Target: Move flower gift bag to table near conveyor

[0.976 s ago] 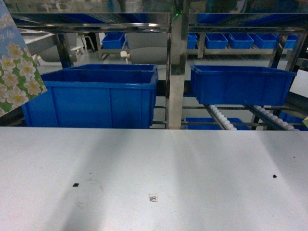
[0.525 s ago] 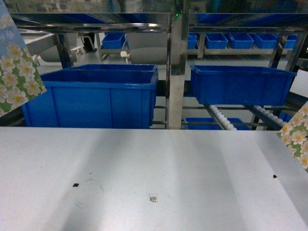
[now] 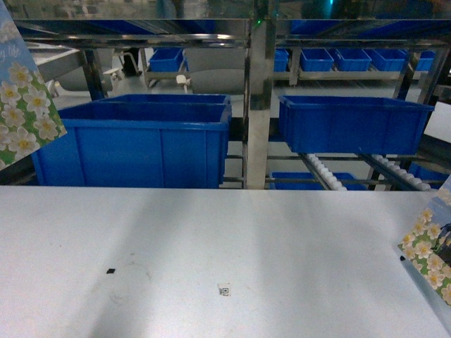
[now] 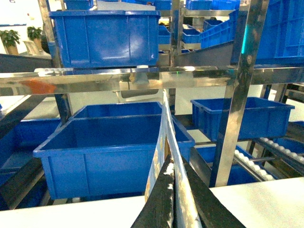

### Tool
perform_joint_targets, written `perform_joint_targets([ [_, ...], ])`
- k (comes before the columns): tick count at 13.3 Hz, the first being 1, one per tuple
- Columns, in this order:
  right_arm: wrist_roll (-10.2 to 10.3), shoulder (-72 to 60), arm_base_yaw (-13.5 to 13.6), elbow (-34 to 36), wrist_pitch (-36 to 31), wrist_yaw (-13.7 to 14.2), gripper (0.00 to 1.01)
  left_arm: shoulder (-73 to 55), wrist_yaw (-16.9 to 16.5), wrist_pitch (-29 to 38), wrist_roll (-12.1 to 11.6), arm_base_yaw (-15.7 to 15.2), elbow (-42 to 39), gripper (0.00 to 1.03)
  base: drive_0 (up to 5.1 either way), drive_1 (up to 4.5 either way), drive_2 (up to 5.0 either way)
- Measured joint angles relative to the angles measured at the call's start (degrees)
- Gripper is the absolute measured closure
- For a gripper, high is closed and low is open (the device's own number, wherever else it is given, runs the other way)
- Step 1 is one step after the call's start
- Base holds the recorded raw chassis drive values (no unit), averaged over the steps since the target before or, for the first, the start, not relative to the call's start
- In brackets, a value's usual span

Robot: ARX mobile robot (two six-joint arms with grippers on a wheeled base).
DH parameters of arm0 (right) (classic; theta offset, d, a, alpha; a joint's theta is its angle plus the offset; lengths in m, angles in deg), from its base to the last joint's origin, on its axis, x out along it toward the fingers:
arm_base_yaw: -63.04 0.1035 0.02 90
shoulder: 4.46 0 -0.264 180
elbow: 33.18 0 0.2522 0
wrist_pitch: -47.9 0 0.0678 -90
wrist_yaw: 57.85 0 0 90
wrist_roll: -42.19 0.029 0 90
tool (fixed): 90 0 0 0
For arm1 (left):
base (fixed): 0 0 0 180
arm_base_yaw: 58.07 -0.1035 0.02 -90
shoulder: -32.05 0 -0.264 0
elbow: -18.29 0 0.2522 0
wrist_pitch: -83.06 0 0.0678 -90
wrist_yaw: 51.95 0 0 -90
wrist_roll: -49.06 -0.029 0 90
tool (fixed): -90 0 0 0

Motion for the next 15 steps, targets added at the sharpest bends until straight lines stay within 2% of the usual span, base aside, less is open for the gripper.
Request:
perform_joint_targets([
  [4, -0.92, -4.11, 0.81, -1.14, -2.40, -0.83, 0.99, 0.00, 0.00, -0.02, 0.00, 0.00, 0.00, 1.01, 0.0, 0.00, 0.0],
  [7, -2.97, -6.40, 2.01, -0.70, -5.64, -1.44, 0.99, 0.00, 0.00, -0.02, 0.02, 0.00, 0.00, 1.01, 0.0, 0.00, 0.0],
  [8, -2.91, -6.40, 2.10, -0.17, -6.16, -1.01, 0.99, 0.00, 0.00, -0.02, 0.00, 0.00, 0.00, 1.01, 0.0, 0.00, 0.0],
  [9, -2.45, -6.40, 2.29, 0.63, -6.64, -0.26, 0.89, 0.00, 0.00, -0.02, 0.00, 0.00, 0.00, 1.01, 0.0, 0.00, 0.0],
  [11, -0.17, -6.27, 2.29, 2.47, -7.91, 1.55, 0.62, 0.00, 0.00, -0.02, 0.00, 0.00, 0.00, 1.01, 0.0, 0.00, 0.0],
  [12, 1.33, -5.62, 2.29, 3.43, -9.14, 3.17, 0.49, 0.00, 0.00, -0.02, 0.00, 0.00, 0.00, 1.01, 0.0, 0.00, 0.0],
  [15, 3.34, -0.13, 3.58, 5.09, -12.22, 8.55, 0.13, 0.00, 0.00, -0.04, 0.00, 0.00, 0.00, 1.01, 0.0, 0.00, 0.0],
])
